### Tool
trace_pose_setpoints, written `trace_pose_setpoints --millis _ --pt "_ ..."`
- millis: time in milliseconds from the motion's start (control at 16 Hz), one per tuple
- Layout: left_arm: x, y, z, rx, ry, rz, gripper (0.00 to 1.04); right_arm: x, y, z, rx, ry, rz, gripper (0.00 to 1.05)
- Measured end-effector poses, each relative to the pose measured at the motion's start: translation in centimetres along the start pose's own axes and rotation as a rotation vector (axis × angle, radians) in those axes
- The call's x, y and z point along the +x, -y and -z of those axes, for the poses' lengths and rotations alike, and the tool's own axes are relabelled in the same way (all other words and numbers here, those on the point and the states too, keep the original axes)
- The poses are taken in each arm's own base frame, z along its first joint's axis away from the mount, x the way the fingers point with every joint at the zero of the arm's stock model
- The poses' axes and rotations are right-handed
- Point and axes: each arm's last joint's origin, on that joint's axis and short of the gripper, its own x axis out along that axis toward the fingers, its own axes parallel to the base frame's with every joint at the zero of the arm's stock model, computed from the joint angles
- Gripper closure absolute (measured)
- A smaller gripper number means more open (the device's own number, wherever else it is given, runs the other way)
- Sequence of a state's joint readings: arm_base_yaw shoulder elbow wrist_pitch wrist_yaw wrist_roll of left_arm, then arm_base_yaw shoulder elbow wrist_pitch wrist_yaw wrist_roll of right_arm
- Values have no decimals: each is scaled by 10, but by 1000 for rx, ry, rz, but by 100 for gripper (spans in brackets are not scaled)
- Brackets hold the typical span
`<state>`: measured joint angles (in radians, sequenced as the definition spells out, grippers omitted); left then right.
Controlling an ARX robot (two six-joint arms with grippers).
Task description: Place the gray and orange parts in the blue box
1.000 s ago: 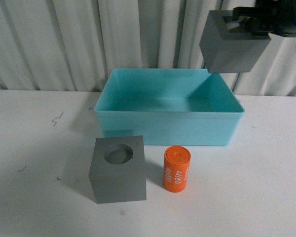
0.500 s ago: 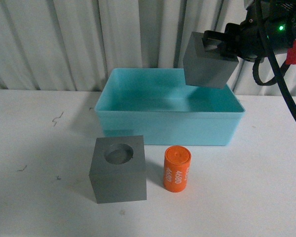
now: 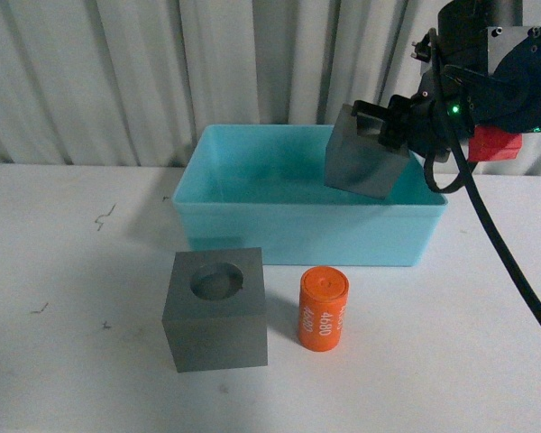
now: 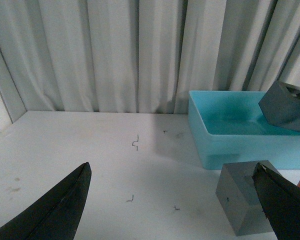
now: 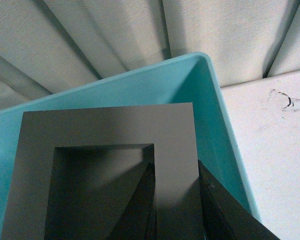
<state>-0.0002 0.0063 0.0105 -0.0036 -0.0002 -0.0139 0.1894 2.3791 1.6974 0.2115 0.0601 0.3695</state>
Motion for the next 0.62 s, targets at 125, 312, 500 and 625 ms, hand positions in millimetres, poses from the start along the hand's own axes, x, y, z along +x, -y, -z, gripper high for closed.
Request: trace_pose_setpoints --millis 125,312,500,625 --pt "0 0 0 0 0 0 7 5 1 4 -3 -24 17 86" --pt "0 0 0 0 0 0 7 6 1 5 -4 -25 17 82" --pt "0 0 0 0 0 0 7 6 1 3 -1 -7 3 72" --pt "0 0 0 0 0 0 7 6 0 1 0 10 -5 65"
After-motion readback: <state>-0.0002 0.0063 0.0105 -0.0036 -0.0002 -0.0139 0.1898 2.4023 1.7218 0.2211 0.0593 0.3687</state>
